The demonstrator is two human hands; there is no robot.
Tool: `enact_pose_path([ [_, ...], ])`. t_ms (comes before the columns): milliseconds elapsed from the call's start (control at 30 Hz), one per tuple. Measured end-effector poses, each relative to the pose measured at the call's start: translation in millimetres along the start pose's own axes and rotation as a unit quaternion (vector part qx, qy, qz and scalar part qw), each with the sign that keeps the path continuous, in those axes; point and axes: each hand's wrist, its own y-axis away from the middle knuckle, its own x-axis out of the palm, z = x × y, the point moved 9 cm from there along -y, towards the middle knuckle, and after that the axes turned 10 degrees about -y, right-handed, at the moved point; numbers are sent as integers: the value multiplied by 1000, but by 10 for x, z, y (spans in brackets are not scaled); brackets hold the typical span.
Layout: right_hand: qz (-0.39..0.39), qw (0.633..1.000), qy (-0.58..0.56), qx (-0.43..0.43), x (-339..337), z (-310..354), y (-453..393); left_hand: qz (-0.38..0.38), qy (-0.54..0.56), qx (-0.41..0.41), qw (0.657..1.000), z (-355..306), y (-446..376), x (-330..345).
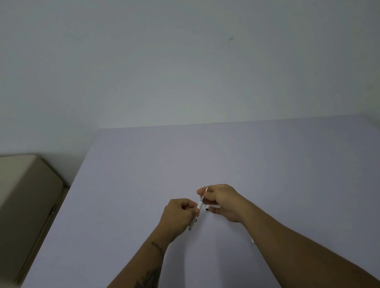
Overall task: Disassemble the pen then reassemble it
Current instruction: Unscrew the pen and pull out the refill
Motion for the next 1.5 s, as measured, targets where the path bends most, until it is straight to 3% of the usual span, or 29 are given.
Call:
enact_pose_path([
  [333, -37, 999, 12, -16, -64, -46, 0, -4, 6, -3, 1000, -2, -43, 57],
  [533, -2, 1000, 15, -12, 14, -37, 33, 6, 33, -11, 999, 92, -34, 45],
  [733, -23, 999, 26, -40, -4, -21, 37, 28, 78, -22, 996, 99, -30, 62],
  [1233, 0, 999, 5, -41, 82, -3, 87, -19, 49, 7, 999, 190, -50, 26],
  [1500, -26, 998, 2, -52, 21, -37, 78, -35, 34, 16, 999, 163, -52, 18],
])
